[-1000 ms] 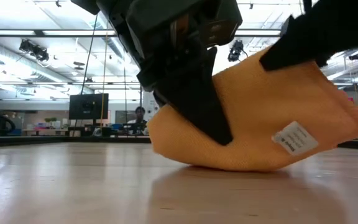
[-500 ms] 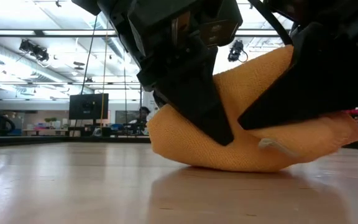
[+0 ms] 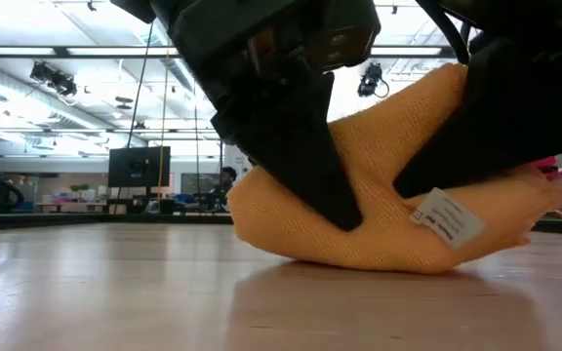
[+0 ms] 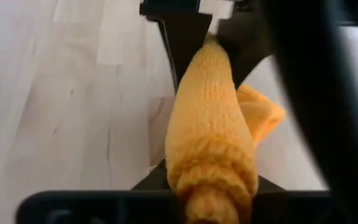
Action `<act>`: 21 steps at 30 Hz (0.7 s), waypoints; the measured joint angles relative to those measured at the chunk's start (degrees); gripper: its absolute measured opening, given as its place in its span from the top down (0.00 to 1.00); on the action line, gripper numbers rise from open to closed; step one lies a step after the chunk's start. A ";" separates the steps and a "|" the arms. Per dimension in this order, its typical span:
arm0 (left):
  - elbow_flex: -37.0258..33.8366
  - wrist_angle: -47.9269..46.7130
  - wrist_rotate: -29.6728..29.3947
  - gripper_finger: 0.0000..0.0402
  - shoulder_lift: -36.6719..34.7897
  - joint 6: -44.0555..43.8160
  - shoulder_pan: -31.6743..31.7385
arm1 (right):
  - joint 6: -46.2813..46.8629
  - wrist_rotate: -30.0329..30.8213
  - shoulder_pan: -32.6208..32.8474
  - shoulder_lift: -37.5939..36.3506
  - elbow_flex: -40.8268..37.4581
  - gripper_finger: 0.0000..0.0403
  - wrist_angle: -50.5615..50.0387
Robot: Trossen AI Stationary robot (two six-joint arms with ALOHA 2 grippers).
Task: Fold microfiber towels
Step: Stack the yellow towel on top of the blue towel
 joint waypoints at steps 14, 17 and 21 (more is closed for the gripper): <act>0.00 -7.40 -13.39 0.44 -5.88 5.97 -4.69 | 4.99 -3.62 0.00 -13.58 0.00 0.96 -23.81; -0.04 -7.44 -14.49 0.45 -5.88 6.28 -5.50 | 7.15 -3.62 -0.70 -17.70 0.00 0.96 -30.26; -0.04 -6.80 -15.71 0.51 -5.88 8.04 -5.84 | 8.17 -3.62 -3.09 -22.95 0.00 0.96 -36.26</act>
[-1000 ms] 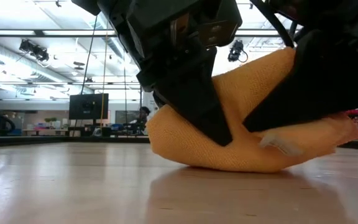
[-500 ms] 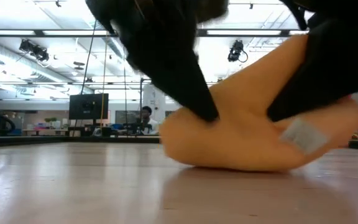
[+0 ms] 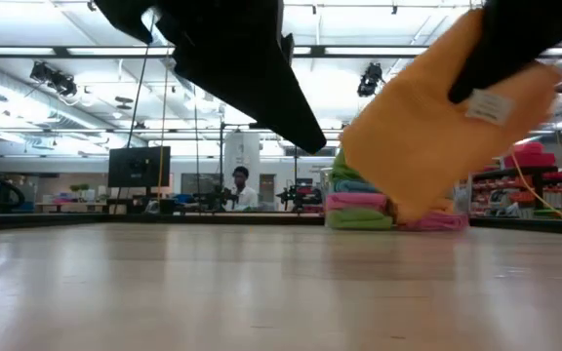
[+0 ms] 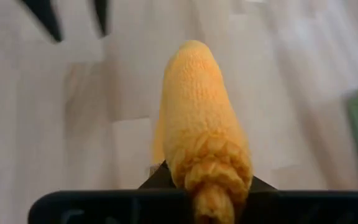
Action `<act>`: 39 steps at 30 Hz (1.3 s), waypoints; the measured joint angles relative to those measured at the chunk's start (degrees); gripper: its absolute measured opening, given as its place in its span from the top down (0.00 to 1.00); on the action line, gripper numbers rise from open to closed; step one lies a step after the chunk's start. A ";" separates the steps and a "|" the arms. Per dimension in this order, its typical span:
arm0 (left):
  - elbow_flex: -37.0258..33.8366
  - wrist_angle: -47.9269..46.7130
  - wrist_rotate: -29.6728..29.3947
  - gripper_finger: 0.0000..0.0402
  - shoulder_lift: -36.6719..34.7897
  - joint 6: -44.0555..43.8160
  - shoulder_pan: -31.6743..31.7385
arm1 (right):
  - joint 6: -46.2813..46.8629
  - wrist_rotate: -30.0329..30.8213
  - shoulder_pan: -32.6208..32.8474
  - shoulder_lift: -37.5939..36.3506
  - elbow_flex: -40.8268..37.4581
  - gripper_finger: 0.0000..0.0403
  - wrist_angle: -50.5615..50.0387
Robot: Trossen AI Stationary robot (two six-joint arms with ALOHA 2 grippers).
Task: Fold microfiber towels
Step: Stack the yellow towel on top of the blue towel
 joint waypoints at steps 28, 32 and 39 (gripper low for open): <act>0.00 -5.66 0.04 0.70 0.02 5.00 4.59 | -9.91 12.74 -38.12 -7.76 16.51 0.96 -41.79; 0.00 -5.70 0.04 0.70 0.04 5.34 4.57 | -15.20 13.28 -43.61 -6.47 16.27 0.96 -41.90; 0.00 -5.66 0.06 0.69 0.04 6.14 4.86 | -27.04 17.66 -50.07 0.82 16.24 0.96 -41.34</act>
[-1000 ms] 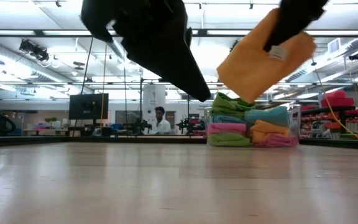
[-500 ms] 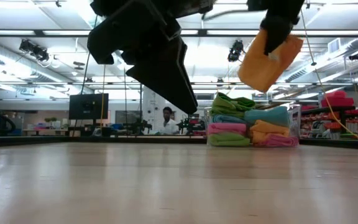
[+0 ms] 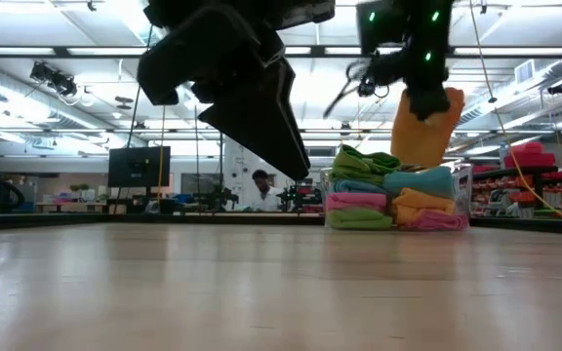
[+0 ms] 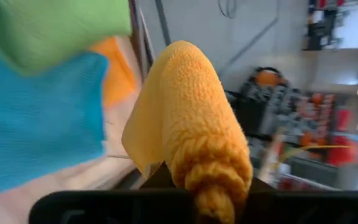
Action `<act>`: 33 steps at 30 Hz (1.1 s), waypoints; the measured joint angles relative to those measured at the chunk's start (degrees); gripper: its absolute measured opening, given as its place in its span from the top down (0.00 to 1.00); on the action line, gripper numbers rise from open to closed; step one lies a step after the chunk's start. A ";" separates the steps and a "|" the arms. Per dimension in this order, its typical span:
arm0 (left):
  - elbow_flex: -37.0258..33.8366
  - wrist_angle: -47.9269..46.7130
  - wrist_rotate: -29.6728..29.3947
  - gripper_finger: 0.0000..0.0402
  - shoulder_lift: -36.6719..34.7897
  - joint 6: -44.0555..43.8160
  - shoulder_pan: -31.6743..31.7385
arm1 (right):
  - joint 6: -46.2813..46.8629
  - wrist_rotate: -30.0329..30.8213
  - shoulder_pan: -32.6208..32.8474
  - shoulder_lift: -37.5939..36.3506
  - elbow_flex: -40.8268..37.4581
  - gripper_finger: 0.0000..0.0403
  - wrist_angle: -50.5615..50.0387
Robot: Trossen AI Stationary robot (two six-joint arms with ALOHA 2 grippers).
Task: Fold microfiber towels
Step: Stack the yellow towel on top of the blue towel
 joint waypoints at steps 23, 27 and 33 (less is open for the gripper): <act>0.00 -1.90 0.00 0.73 0.04 -0.09 0.15 | -19.14 4.37 -4.20 9.66 -3.86 0.96 8.49; 0.00 -1.89 0.00 0.73 0.04 -0.07 0.15 | -22.56 4.39 -2.74 9.50 -8.87 0.96 12.69; 0.00 -1.86 0.00 0.73 0.04 -0.07 0.58 | -23.68 4.02 -1.00 9.50 -12.76 0.91 16.01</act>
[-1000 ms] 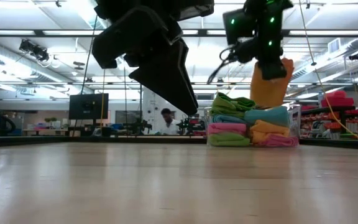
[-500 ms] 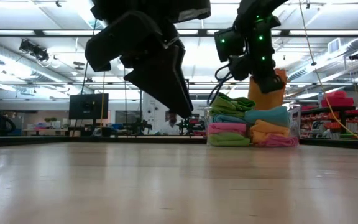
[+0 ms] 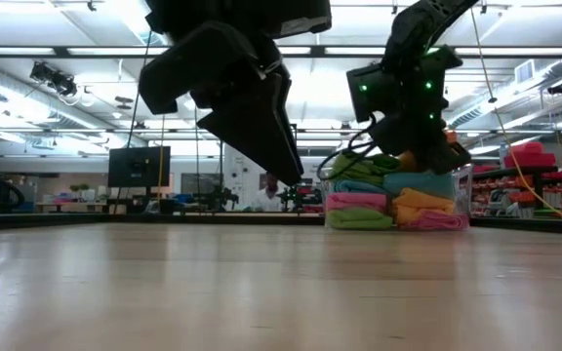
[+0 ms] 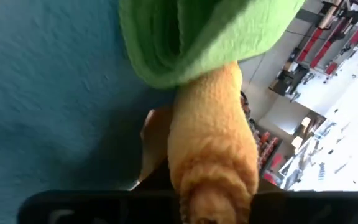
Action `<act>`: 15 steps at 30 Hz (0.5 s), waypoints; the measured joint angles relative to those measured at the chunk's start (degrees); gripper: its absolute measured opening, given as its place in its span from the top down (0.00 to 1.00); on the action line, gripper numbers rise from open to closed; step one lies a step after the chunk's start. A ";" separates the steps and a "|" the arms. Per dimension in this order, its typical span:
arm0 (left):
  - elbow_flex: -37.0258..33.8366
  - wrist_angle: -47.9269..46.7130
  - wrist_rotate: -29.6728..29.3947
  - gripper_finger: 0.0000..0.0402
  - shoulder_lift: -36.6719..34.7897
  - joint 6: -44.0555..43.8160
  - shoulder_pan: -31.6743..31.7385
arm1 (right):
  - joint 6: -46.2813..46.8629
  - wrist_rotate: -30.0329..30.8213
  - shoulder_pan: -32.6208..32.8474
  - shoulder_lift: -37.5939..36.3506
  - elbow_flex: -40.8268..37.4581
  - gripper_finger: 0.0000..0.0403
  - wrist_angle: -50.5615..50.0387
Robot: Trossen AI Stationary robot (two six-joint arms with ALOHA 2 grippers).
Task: Fold microfiber towels
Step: Stack the yellow towel on top of the blue towel
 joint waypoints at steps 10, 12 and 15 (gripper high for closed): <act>0.00 0.07 0.00 0.73 0.00 -0.04 0.35 | 2.93 -11.22 1.17 -0.24 3.56 0.64 0.37; 0.00 0.03 0.00 0.73 0.00 -0.26 0.37 | 3.79 -13.29 1.17 -0.24 4.26 0.59 -0.31; -0.01 -0.14 0.00 0.73 0.00 -0.33 0.36 | 6.04 -15.22 1.15 -0.24 5.62 0.53 -2.61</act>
